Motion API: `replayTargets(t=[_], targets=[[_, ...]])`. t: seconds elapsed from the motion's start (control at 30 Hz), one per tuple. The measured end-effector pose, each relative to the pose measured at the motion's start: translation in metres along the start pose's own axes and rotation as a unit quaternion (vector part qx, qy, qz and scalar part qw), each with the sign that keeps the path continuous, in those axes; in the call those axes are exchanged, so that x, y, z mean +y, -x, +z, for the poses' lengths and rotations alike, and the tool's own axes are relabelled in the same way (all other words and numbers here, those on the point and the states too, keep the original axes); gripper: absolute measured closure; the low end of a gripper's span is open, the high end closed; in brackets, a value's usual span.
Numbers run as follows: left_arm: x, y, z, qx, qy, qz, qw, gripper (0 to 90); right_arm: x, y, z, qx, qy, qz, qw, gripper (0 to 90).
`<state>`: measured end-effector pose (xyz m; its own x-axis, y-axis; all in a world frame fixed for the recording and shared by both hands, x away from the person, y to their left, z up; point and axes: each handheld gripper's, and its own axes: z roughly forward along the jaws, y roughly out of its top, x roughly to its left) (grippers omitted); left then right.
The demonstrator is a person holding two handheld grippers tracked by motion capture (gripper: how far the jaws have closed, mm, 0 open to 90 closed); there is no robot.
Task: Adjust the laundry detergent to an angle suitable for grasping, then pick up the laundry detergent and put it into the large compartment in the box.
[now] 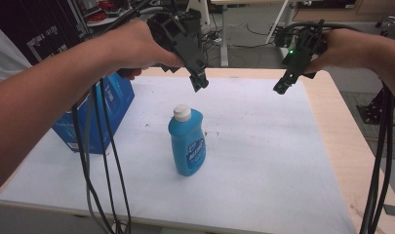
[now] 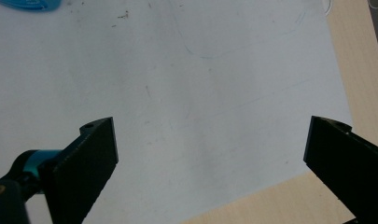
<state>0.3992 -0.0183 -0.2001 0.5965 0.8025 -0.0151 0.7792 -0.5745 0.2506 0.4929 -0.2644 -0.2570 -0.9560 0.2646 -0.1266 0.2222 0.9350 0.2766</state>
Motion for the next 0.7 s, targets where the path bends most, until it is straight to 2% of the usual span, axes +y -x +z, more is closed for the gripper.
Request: replayTargets(t=[0.03, 0.13, 0.27, 0.37, 0.43, 0.57, 0.7], targets=[[-0.001, 0.001, 0.000, 0.002, 0.004, -0.007, 1.0000, 1.6, -0.001, -0.001, -0.001, 0.000, -0.003, 0.011, 0.9999, 2.0], [-0.005, 0.006, 0.001, 0.011, -0.002, -0.016, 0.9998, 1.7, -0.003, -0.001, -0.002, -0.002, -0.003, 0.009, 1.0000, 2.0], [-0.013, 0.012, 0.005, 0.013, -0.003, -0.048, 0.9988, 1.7, -0.004, -0.001, -0.003, -0.003, -0.001, 0.010, 0.9999, 2.0], [-0.018, 0.016, 0.010, 0.011, -0.016, -0.053, 0.9984, 1.6, -0.005, -0.002, -0.002, -0.003, 0.000, 0.008, 1.0000, 2.0], [-0.020, 0.020, 0.015, 0.020, -0.025, -0.057, 0.9979, 1.6, -0.006, -0.002, -0.001, -0.002, 0.001, 0.005, 1.0000, 2.0], [-0.023, 0.024, 0.022, 0.028, -0.034, -0.064, 0.9970, 1.7, -0.009, -0.004, 0.001, 0.000, -0.001, 0.005, 1.0000, 2.0], [-0.026, 0.028, 0.028, 0.025, -0.039, -0.070, 0.9965, 1.7, -0.013, -0.005, 0.003, 0.000, 0.000, 0.006, 1.0000, 2.0]])
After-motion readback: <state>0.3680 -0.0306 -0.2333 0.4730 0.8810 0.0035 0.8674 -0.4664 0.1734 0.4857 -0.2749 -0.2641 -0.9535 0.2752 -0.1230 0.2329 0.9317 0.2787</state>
